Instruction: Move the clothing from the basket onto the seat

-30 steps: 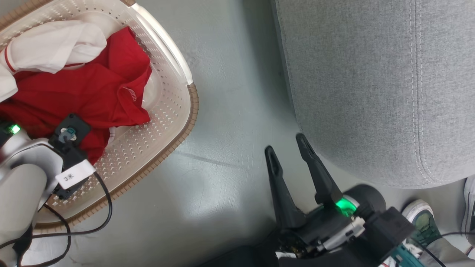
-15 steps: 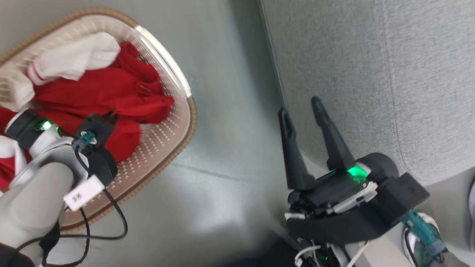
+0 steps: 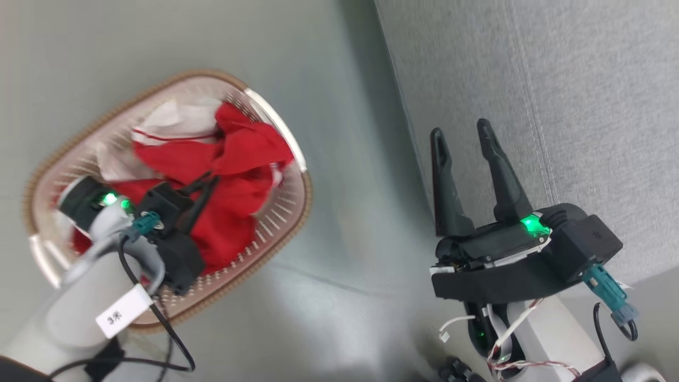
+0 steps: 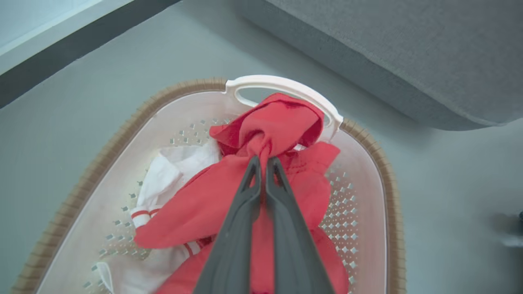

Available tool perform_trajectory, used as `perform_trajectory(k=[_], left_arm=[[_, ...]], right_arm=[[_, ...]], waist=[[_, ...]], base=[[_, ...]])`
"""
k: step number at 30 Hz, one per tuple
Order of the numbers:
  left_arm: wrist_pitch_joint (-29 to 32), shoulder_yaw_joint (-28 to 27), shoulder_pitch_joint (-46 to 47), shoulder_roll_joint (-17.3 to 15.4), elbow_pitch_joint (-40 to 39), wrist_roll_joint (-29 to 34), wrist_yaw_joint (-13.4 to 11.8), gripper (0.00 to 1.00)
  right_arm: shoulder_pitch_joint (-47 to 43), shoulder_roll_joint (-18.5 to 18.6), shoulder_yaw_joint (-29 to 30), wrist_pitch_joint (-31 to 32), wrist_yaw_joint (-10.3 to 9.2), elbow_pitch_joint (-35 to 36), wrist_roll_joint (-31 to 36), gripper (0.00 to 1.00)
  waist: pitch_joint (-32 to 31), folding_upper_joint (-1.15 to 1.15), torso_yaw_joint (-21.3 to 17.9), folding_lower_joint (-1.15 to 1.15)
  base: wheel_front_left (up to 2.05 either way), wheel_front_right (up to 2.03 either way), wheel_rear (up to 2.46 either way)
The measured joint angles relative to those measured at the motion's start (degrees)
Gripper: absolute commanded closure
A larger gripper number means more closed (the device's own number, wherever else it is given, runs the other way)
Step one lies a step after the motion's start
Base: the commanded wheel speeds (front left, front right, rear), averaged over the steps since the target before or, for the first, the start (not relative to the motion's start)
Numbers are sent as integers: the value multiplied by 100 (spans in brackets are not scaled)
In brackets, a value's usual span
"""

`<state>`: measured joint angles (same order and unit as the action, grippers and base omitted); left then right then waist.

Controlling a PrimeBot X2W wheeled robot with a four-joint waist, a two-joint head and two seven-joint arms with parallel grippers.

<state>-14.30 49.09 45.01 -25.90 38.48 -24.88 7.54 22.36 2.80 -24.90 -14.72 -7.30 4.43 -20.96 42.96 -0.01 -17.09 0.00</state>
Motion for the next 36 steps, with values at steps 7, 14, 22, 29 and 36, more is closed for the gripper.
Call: perform_trajectory(k=[7,14,22,29,36], left_arm=[[-1,-89,-325,82,-646,-541,0,100],[-1,-348,-604,96,-1447,-1184,0,100],[-1,-573,-703,208,-2104,-1659,0,100],[-1,-712,-700,326,-2531,-1849,0,100],[-1,-753,-710,490,-2673,-1887,0,100]], right_arm=[[10,11,164,0,0,-415,42,0],[19,19,123,0,0,-799,43,0],[15,26,-32,0,-1,-1250,21,0],[-82,30,-209,0,0,-1615,-69,0],[-357,47,-224,1,309,-1922,-109,0]], waist=[[-531,0,280,0],[-1077,0,584,0],[-1726,0,902,-1],[-2303,0,1132,-1],[-2964,0,1327,-1]], base=[[0,0,0],[0,0,0],[0,0,0],[0,0,0],[0,0,0]])
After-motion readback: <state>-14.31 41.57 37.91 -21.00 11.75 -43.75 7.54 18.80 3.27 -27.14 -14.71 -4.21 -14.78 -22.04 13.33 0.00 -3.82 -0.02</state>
